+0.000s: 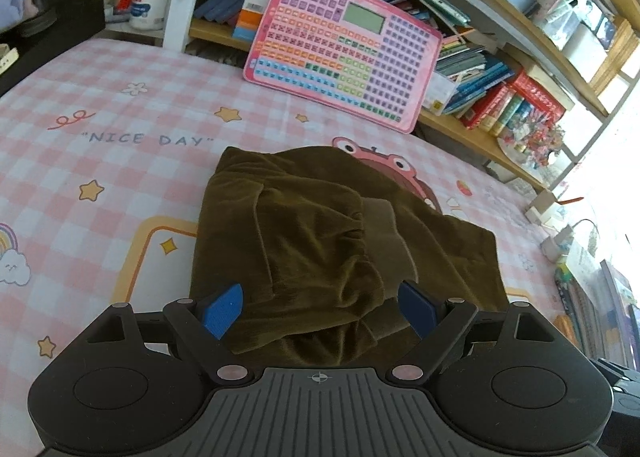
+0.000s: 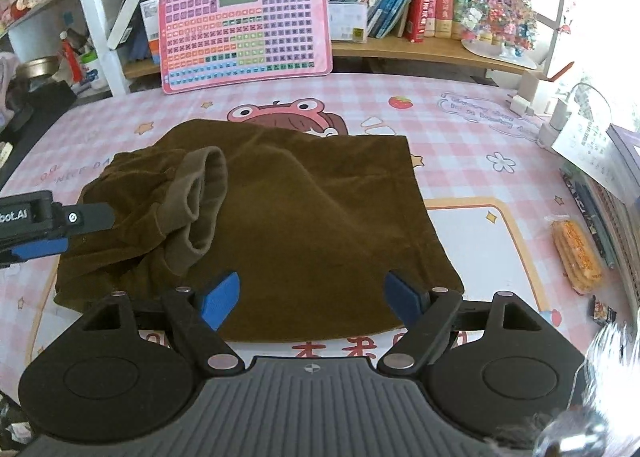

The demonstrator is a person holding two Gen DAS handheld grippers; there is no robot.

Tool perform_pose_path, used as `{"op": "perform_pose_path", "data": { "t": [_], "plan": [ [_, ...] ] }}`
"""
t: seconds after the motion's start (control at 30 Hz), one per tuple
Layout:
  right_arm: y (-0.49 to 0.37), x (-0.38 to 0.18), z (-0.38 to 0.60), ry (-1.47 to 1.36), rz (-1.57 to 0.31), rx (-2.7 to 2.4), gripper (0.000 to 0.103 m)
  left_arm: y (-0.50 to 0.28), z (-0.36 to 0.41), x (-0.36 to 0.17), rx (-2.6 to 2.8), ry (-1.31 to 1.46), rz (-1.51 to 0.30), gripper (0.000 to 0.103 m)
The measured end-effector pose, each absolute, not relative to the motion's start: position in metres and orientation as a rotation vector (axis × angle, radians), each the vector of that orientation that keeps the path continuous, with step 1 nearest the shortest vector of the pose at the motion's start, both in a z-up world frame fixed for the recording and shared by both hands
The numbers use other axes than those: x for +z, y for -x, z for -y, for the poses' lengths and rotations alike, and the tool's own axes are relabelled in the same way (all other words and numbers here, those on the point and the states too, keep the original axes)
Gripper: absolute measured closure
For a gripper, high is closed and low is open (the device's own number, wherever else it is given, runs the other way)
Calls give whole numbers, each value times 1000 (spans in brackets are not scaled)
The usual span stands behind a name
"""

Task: Fold clothes

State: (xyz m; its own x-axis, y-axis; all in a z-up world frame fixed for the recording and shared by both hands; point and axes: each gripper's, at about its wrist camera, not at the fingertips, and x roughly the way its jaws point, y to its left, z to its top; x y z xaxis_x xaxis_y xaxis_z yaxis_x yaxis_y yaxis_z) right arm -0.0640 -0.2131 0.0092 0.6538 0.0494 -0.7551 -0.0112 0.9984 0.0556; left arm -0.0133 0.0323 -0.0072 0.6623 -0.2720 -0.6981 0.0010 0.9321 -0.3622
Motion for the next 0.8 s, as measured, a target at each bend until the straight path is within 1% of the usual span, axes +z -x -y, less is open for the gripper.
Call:
{"op": "perform_pose_path", "data": {
  "t": [0.37, 0.67, 0.8],
  "plan": [
    [43, 6, 239, -27, -854, 184, 23, 21, -10, -4, -3, 357, -825, 15],
    [25, 6, 301, 2, -846, 341, 18, 45, 64, -1, 201, 366, -800, 15],
    [22, 0, 326, 8, -863, 432, 18, 62, 98, -6, 255, 362, -804, 15]
  ]
}}
